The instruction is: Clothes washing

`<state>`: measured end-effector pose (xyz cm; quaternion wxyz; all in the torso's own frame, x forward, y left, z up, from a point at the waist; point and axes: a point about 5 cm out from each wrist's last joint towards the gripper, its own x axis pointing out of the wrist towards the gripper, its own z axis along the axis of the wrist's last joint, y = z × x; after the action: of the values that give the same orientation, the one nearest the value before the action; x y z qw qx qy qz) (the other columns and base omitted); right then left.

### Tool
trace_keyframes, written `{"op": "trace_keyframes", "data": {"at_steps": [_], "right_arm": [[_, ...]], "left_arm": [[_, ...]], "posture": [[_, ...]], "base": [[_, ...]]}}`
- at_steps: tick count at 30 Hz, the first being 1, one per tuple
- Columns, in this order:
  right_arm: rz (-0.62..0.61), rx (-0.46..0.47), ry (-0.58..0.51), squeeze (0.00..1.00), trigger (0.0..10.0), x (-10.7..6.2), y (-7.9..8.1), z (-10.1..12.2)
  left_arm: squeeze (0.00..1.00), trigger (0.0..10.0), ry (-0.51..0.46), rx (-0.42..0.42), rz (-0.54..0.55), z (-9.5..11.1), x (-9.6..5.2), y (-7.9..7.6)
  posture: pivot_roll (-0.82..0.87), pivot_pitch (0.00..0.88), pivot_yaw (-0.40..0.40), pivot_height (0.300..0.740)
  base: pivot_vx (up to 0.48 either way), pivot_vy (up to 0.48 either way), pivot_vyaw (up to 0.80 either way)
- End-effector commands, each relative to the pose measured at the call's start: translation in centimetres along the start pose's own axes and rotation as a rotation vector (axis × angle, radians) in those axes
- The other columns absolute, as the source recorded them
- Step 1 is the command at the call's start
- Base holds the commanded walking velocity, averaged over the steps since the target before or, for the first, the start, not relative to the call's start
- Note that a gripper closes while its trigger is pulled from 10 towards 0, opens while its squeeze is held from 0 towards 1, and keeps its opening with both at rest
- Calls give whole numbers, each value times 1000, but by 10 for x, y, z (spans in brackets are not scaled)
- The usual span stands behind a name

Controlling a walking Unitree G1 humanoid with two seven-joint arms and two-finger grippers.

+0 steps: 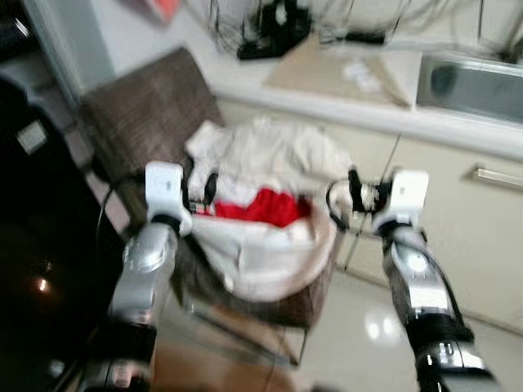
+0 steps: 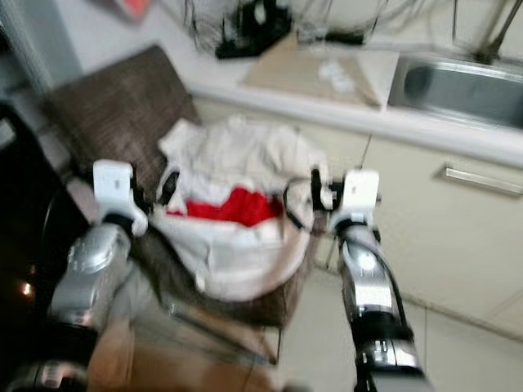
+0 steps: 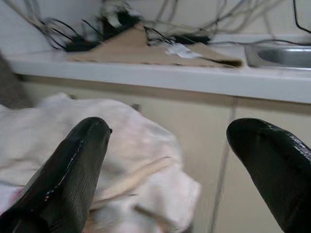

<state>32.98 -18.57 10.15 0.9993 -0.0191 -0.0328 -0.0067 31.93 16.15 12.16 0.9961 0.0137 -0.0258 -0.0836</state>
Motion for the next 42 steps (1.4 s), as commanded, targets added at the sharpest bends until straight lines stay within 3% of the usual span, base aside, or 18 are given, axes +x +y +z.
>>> {"op": "trace_keyframes", "data": {"at_steps": [1, 4, 6, 9, 13, 16, 17, 21, 22, 25, 33, 35, 38, 39, 40, 42], "right_arm": [[-24, -10, 22, 0, 10000, 3, -12, 0], [-21, -24, 61, 0, 10000, 16, -21, 8], [-33, -61, 105, 0, 10000, 32, -36, 20], [-32, -90, 127, 0, 10000, 41, -44, 28], [-10, -134, 219, 0, 10000, 49, -49, 30], [-1, -129, 277, 0, 10000, 50, -47, 25], [18, -128, 335, 0, 10000, 50, -44, 19], [35, -132, 373, 0, 10000, 49, -41, 14], [38, -141, 419, 0, 10000, 48, -39, 8], [15, -161, 475, 0, 10000, 43, -41, -1], [5, -328, 546, 0, 10000, 31, -44, -20], [5, -318, 558, 0, 10000, 29, -43, -23], [-53, -219, 606, 0, 10000, 21, -43, -34], [-65, -161, 603, 0, 2471, 20, -41, -36], [-74, -121, 593, 0, 0, 20, -39, -36], [-61, -109, 588, 0, 0, 21, -35, -37]], "left_arm": [[0, 10000, -15, -5, -24, 5, 4, -8], [0, 10000, -17, -8, -17, 5, 3, -7], [0, 10000, -21, -19, 13, 7, 2, -2], [0, 10000, -16, -10, 16, 6, 0, 0], [0, 10000, 8, 19, 19, 5, -14, 9], [0, 10000, 20, 30, 29, 6, -25, 17], [0, 10000, 35, 52, 37, 9, -36, 25], [0, 10000, 47, 69, 44, 12, -46, 32], [0, 10000, 75, 100, 62, 17, -59, 41], [0, 10000, 114, 137, 90, 22, -78, 51], [0, 10000, 205, 171, 160, 33, -128, 62], [0, 10000, 215, 168, 166, 34, -132, 62], [0, 10000, 230, 156, 171, 35, -137, 57], [0, 10000, 230, 153, 169, 34, -136, 55], [0, 10000, 233, 150, 167, 34, -136, 54], [0, 10000, 233, 148, 164, 34, -134, 52]], "posture": [[-114, 0, 10, 727], [-108, 0, 12, 727], [-102, 0, 18, 727], [-95, 0, 20, 727], [-50, 8, 35, 727], [-20, 29, 43, 727], [35, 67, 58, 727], [73, 95, 69, 727], [113, 120, 77, 727], [184, 158, 90, 727], [311, 211, 92, 727], [323, 215, 89, 727], [324, 215, 83, 727], [320, 211, 79, 727], [314, 208, 75, 727], [303, 201, 69, 727]], "base": [[446, 0, 0], [405, 256, 0], [199, 135, 0], [0, 0, 0], [0, 0, 0], [0, 0, 0], [0, 0, 0], [0, 0, 0], [0, 0, 0], [0, 0, 0], [0, 0, 0], [0, 0, 0], [0, 0, 0], [0, 0, 0], [0, 0, 0], [0, 0, 0]]}}
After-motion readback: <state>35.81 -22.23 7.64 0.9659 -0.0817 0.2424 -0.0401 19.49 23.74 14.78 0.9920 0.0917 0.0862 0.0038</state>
